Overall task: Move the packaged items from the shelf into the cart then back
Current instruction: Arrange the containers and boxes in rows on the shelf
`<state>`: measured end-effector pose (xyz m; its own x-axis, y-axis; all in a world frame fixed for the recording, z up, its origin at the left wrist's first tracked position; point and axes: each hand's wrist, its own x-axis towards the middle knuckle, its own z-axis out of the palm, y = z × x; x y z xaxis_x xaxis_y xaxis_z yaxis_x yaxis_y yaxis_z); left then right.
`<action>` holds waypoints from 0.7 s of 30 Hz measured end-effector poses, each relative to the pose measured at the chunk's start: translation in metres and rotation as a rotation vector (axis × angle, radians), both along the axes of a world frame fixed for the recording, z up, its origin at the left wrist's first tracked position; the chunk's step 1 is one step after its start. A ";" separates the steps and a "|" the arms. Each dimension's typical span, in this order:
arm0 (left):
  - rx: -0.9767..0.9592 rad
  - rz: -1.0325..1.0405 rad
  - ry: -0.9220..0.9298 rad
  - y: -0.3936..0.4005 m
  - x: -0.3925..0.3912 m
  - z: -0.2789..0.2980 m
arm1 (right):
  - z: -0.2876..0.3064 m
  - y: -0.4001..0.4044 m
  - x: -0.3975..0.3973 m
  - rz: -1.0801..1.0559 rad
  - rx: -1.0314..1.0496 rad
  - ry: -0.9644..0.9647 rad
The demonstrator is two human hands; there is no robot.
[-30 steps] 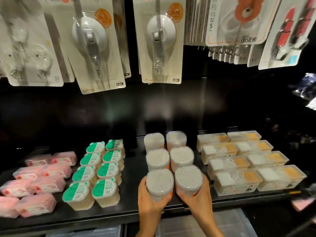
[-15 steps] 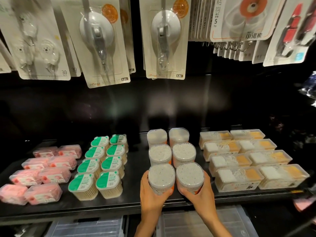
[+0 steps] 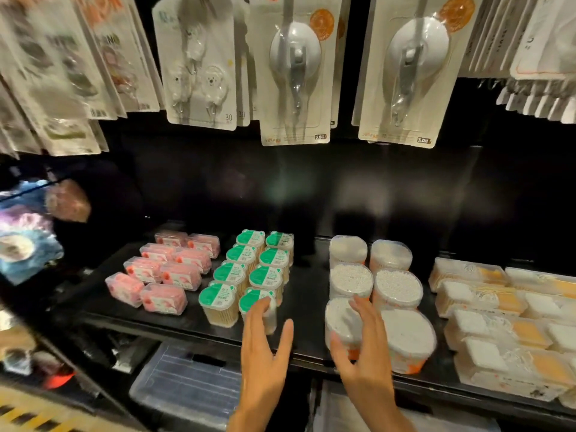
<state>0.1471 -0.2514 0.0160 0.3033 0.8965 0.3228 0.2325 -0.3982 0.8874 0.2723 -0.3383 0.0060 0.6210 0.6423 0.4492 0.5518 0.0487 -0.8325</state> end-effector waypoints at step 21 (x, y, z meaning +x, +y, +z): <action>-0.165 -0.218 0.105 0.197 -0.088 -0.087 | -0.088 0.152 -0.087 -0.153 -0.165 0.491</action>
